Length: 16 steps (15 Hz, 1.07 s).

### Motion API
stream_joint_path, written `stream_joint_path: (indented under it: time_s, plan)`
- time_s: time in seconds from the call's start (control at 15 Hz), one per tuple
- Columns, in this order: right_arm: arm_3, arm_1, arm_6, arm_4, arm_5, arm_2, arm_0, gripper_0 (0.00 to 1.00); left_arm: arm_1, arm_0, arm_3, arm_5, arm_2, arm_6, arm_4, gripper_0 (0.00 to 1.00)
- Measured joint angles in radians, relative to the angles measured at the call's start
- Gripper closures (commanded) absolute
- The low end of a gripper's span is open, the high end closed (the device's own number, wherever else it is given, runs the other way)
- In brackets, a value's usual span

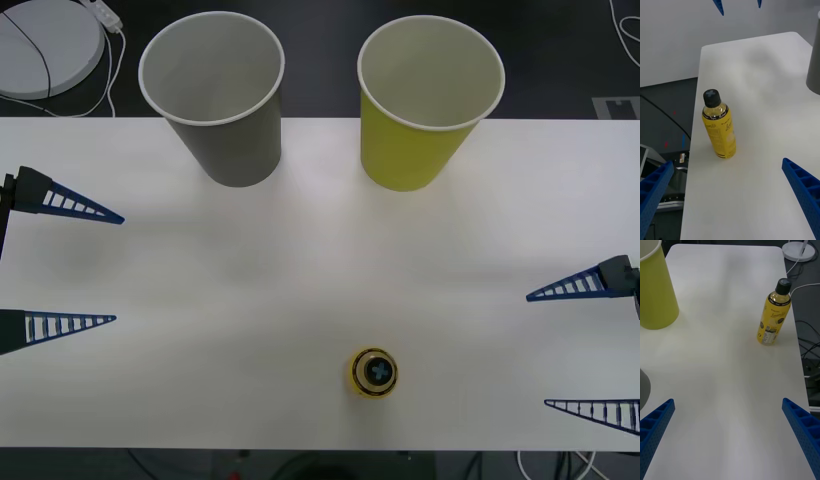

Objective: Put the can into the green bin and the plastic bottle into the gray bin

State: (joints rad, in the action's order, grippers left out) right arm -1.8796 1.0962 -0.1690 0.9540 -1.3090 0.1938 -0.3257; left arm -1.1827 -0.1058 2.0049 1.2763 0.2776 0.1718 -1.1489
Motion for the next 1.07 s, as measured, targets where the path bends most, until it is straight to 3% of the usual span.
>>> stream_joint_path:
  time_s: [0.4,0.6,1.07]
  plan:
    - [0.113,-0.036,-0.175,0.0,0.014,-0.095,0.0,0.0,0.0,0.0,0.0,0.0,0.0,0.0,0.0,0.0]
    - [0.15,-0.06,-0.207,0.0,0.014,-0.135,0.012,0.0,0.0,0.0,0.0,0.0,0.0,0.0,0.0,0.0]
    - [0.22,-0.201,-0.272,0.097,0.014,-0.189,0.072,0.0,0.0,0.0,0.0,0.0,0.0,0.0,0.0,0.0]
